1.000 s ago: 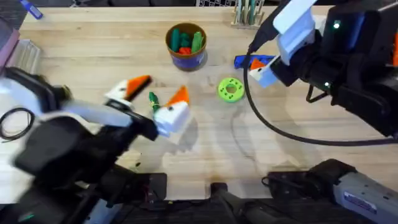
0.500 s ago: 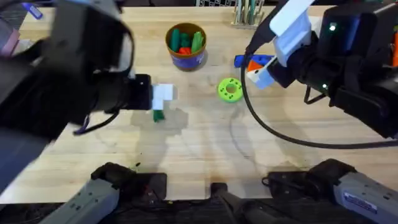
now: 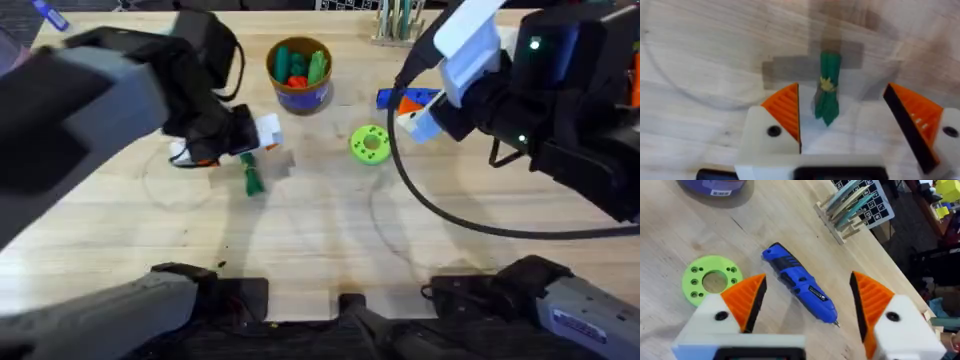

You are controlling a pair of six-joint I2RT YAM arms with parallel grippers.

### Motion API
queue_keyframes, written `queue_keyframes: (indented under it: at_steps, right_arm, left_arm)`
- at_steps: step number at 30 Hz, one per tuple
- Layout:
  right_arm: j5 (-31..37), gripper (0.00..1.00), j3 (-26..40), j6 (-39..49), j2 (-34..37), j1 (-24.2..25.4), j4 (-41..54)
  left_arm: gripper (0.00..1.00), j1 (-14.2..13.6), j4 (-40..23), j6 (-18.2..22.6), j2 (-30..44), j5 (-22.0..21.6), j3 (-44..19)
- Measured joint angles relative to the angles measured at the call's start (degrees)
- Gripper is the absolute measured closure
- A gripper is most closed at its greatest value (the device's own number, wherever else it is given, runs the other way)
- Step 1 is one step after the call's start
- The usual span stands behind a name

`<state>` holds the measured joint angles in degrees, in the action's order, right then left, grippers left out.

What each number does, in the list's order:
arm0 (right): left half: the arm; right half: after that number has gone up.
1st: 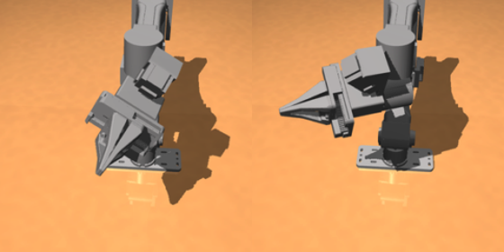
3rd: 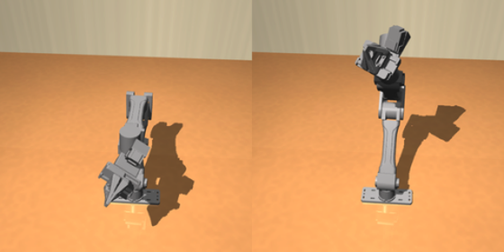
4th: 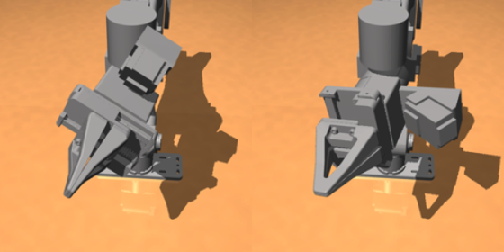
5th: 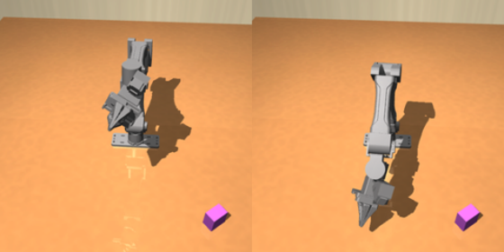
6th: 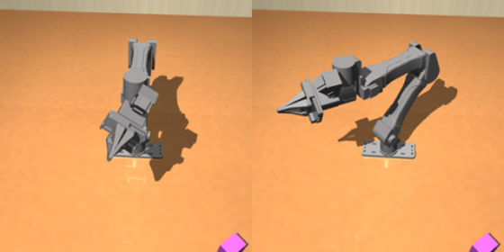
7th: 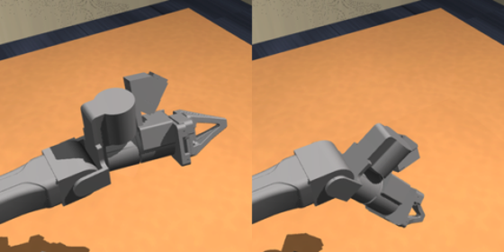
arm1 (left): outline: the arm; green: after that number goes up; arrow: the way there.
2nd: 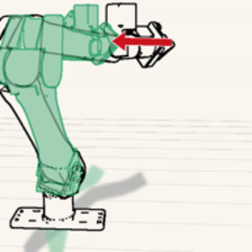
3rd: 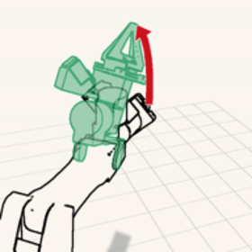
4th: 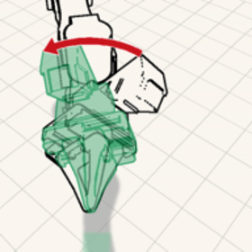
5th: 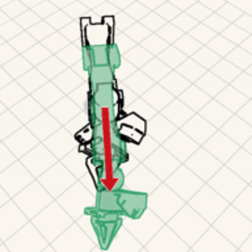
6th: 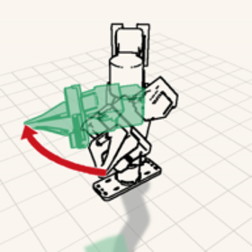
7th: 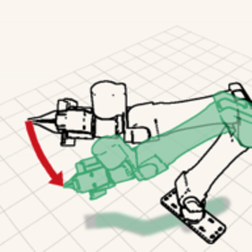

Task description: Pick up the gripper from the table and insert it into the empty holder that is missing its gripper. Then pick up a screw, insert it into the mounting hole, and use the screwdriver to tighten it. Finally, clean up the table by picking up the vegetable and placing it into the bucket.

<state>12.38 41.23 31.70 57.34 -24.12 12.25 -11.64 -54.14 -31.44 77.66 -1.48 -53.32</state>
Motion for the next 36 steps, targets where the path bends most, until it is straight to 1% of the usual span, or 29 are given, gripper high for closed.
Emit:
queue_keyframes:
  at_steps: [2,4,7,10,12,13,15,17,18,20,24,25,27,29,31,32,34,36]
  right_arm:
    - [0.0,0.010,0.0,0.0,0.0,0.0,0.0]
    - [0.0,0.009,0.0,0.0,0.0,0.0,0.0]
    - [0.0,0.009,0.0,0.0,0.0,0.0,0.0]
    - [0.0,0.009,0.0,0.0,0.0,0.0,0.0]
    - [0.0,0.009,0.0,0.0,0.0,0.0,0.0]
    - [0.0,0.009,0.0,0.0,0.0,0.0,0.0]
    - [0.0,0.009,0.0,0.0,0.0,0.0,0.0]
    - [0.0,0.009,0.0,0.0,0.0,0.0,0.0]
    - [0.0,0.009,0.0,0.0,0.0,0.0,0.0]
    - [0.0,0.009,0.0,0.0,0.0,0.0,0.0]
    - [0.0,0.009,0.0,0.0,0.0,0.0,0.0]
    - [0.0,0.010,0.0,0.0,0.0,0.0,0.0]
    - [0.0,0.011,0.0,0.0,0.0,0.0,0.0]
    - [0.0,0.011,0.0,0.0,0.0,0.0,0.0]
    - [0.0,0.010,0.0,0.0,0.0,0.0,0.0]
    - [0.0,0.010,0.0,0.0,0.0,0.0,0.0]
    - [0.0,0.010,0.0,0.0,0.0,0.0,0.0]
    - [0.0,0.010,0.0,0.0,0.0,0.0,0.0]
  left_arm:
    - [0.022,0.0,1.9,-0.5,3.4,0.6,0.0]
    - [0.125,0.0,3.3,-0.8,6.7,1.6,0.0]
    - [0.307,0.0,3.1,-1.0,10.9,2.4,0.0]
    - [0.381,0.0,2.5,-1.2,13.2,3.0,0.0]
    - [0.419,0.0,2.7,-1.2,13.5,3.2,-0.4]
    - [0.457,0.0,2.6,-1.5,13.7,3.1,-0.5]
    - [0.603,0.0,2.7,-2.1,13.9,3.2,-0.8]
    - [0.910,0.0,3.1,-2.5,14.0,3.6,-1.1]
    - [0.970,0.0,3.1,-2.5,14.0,3.7,-1.3]
    - [0.987,0.0,2.1,-3.2,14.1,3.7,-1.5]
    - [0.984,0.0,-5.7,-4.6,14.2,3.3,-3.3]
    - [0.984,0.0,-7.6,-4.9,14.2,3.3,-4.6]
    - [0.984,0.0,-11.3,-5.7,13.7,3.8,-9.0]
    - [0.984,0.1,-11.7,-6.3,12.7,5.5,-14.3]
    - [0.984,0.1,-10.0,-6.6,11.6,7.1,-19.2]
    - [0.984,0.1,-8.1,-6.6,11.1,7.9,-21.2]
    - [0.984,0.0,-1.2,-5.8,10.1,9.3,-23.9]
    - [0.984,-0.2,6.1,-4.0,9.7,10.4,-24.9]
